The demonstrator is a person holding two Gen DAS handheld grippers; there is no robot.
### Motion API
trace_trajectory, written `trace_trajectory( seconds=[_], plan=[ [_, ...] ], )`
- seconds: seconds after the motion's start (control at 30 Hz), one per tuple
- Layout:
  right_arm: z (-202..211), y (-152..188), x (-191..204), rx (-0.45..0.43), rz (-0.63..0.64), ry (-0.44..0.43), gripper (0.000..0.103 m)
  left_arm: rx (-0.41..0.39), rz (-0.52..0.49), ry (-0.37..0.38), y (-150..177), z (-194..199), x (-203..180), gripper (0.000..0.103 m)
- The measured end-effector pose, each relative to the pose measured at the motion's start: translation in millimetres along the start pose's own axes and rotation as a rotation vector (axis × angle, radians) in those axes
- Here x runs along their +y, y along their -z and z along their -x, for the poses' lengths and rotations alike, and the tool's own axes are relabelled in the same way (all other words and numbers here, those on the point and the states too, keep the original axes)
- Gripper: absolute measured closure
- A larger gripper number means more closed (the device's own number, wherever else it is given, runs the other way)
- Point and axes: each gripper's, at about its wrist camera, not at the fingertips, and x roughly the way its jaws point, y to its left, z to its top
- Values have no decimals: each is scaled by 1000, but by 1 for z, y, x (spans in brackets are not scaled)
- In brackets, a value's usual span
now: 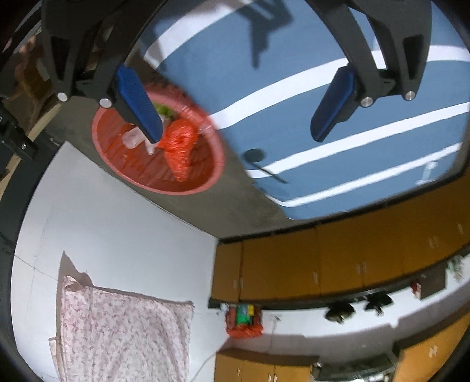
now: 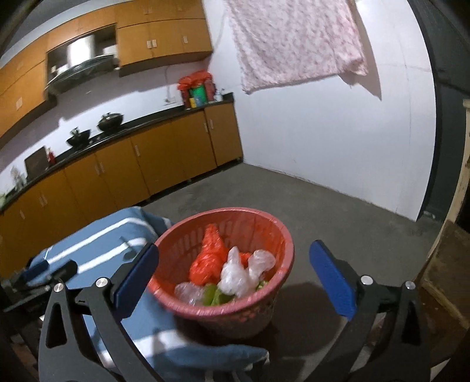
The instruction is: Collect trash
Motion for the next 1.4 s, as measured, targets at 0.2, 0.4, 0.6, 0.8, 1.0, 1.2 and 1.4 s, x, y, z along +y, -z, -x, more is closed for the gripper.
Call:
trace_trajectory(
  seconds=[0.2, 0.4, 0.6, 0.8, 1.0, 1.2, 1.4],
  plan=[
    [42, 17, 20, -29, 62, -6, 2, -85, 3, -127, 21, 70, 24, 4],
    [69, 28, 43, -50, 147, -2, 2, -116, 58, -203, 45, 119, 44, 4],
    [90, 45, 63, -55, 210, -19, 2, -136, 67, -262, 66, 153, 52, 4],
    [111, 60, 83, -78, 254, -40, 2, -146, 67, -300, 82, 176, 55, 4],
    [126, 69, 96, -107, 280, -28, 2, -164, 63, -335, 95, 194, 56, 4],
    [134, 73, 99, -114, 279, -31, 2, -191, 62, -355, 103, 210, 57, 4],
    [140, 79, 102, -112, 284, -39, 2, -202, 70, -355, 107, 218, 59, 4]
  ],
)
